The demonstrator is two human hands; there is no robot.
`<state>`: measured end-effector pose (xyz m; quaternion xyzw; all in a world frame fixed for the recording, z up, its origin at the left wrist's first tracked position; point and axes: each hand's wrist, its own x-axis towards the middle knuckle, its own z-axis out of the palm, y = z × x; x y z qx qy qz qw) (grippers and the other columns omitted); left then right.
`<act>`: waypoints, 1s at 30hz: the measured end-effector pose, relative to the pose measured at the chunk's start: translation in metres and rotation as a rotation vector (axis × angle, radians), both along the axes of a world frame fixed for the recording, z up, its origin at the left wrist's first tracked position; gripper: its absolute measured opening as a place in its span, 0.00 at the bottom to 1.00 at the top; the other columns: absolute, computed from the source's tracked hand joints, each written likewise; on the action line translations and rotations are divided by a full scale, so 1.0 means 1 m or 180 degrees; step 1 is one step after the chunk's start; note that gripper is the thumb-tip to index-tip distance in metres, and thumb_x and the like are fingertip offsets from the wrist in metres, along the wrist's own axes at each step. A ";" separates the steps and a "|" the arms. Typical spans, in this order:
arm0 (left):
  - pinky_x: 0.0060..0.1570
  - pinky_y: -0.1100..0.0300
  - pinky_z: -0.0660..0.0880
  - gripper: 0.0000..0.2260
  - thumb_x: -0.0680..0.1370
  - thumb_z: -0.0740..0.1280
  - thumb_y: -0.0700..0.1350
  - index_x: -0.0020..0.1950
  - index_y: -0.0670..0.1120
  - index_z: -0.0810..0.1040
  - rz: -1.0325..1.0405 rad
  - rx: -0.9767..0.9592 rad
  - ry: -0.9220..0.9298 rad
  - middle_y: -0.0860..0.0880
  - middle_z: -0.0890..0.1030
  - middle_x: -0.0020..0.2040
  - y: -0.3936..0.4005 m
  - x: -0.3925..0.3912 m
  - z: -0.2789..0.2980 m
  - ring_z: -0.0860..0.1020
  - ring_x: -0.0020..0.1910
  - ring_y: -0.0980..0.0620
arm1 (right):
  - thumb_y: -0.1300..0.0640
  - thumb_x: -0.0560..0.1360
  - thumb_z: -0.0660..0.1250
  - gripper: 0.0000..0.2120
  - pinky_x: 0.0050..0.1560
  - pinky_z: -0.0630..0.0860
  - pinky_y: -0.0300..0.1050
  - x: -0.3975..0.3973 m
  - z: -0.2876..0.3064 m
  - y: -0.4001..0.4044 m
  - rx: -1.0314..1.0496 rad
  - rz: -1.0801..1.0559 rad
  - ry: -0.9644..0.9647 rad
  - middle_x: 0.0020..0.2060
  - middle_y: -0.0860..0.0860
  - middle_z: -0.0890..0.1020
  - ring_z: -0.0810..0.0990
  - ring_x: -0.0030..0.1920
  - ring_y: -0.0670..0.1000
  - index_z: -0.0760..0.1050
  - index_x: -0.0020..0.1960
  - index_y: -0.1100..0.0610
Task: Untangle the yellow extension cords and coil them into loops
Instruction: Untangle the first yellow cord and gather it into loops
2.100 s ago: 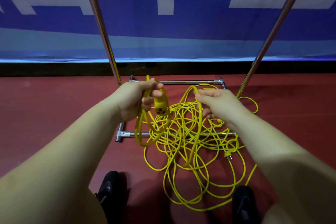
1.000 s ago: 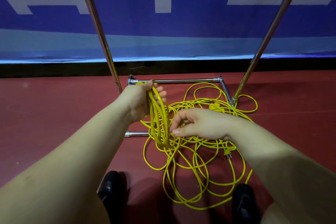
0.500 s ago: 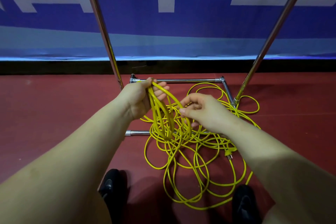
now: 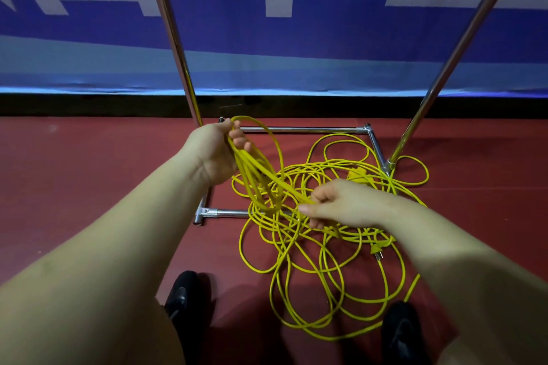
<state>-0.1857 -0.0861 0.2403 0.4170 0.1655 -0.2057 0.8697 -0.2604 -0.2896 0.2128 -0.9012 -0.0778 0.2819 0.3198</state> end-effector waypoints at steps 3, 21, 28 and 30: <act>0.25 0.70 0.68 0.16 0.83 0.51 0.47 0.38 0.46 0.68 0.0130 -0.0100 -0.0049 0.53 0.64 0.22 0.011 0.004 0.001 0.64 0.19 0.58 | 0.51 0.75 0.66 0.07 0.31 0.63 0.35 0.001 -0.006 -0.017 -0.0869 0.0249 -0.0012 0.28 0.46 0.70 0.66 0.27 0.43 0.74 0.43 0.54; 0.35 0.62 0.78 0.04 0.80 0.61 0.39 0.46 0.42 0.74 -0.1109 0.1491 -0.1158 0.47 0.83 0.34 -0.023 -0.025 -0.017 0.81 0.32 0.54 | 0.63 0.79 0.58 0.08 0.29 0.80 0.39 0.015 0.032 -0.005 0.3690 -0.3135 0.1080 0.28 0.54 0.83 0.83 0.28 0.49 0.72 0.43 0.62; 0.53 0.41 0.75 0.06 0.80 0.62 0.43 0.50 0.42 0.77 -0.1737 0.1825 -0.1545 0.32 0.79 0.55 -0.051 -0.042 -0.025 0.77 0.47 0.39 | 0.66 0.78 0.59 0.09 0.27 0.80 0.44 0.021 0.033 -0.007 0.4676 -0.3991 0.1189 0.31 0.60 0.81 0.82 0.26 0.55 0.72 0.41 0.67; 0.55 0.37 0.73 0.05 0.80 0.62 0.42 0.50 0.43 0.77 -0.1915 0.2015 -0.1684 0.33 0.80 0.54 -0.053 -0.042 -0.027 0.78 0.48 0.36 | 0.65 0.78 0.59 0.09 0.27 0.79 0.44 0.021 0.035 -0.008 0.4662 -0.3982 0.1178 0.28 0.60 0.81 0.82 0.28 0.55 0.72 0.41 0.68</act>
